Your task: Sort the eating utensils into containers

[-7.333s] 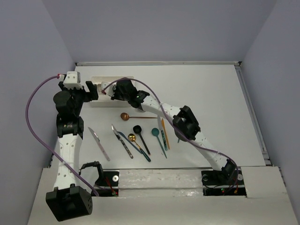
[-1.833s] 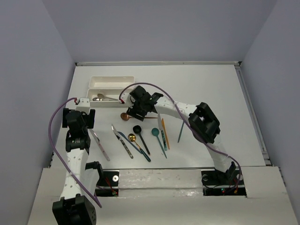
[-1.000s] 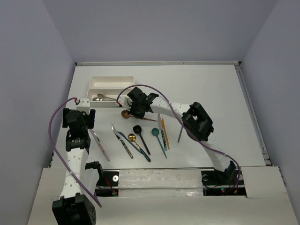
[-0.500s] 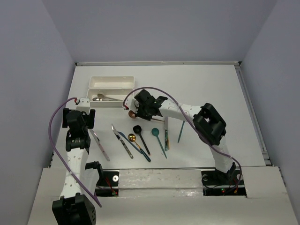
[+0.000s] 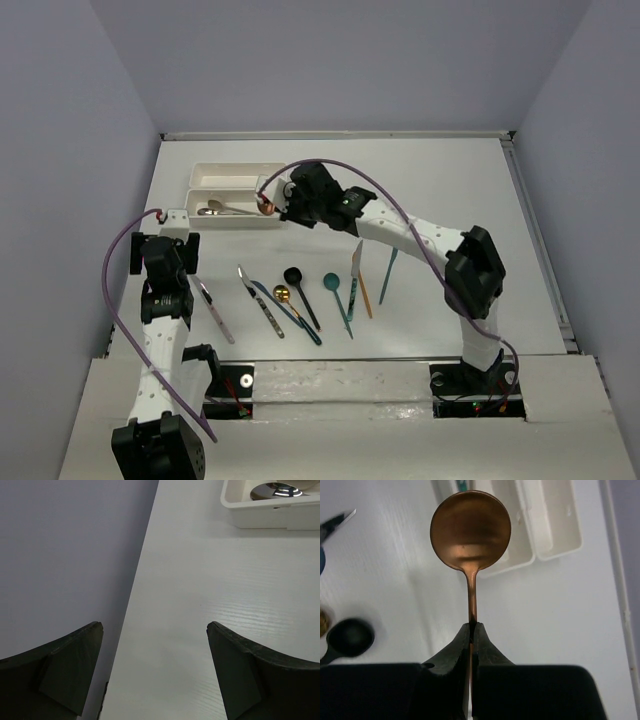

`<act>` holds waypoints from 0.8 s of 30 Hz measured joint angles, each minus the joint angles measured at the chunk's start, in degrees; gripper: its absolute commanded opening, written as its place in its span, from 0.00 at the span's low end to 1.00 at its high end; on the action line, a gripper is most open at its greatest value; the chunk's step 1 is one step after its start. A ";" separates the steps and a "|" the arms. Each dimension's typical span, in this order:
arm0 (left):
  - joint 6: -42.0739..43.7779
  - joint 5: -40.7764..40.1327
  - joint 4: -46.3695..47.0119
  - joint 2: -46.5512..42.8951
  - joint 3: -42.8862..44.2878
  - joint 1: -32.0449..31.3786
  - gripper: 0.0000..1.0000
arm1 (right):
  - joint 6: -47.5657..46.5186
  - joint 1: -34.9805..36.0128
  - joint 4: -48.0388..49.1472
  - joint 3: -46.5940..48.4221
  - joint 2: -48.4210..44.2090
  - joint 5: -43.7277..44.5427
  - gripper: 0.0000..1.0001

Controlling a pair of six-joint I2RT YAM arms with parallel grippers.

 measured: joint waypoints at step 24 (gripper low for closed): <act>-0.09 -4.85 2.58 -0.04 -0.98 0.00 0.99 | 3.30 0.44 16.44 42.99 41.09 -8.59 0.21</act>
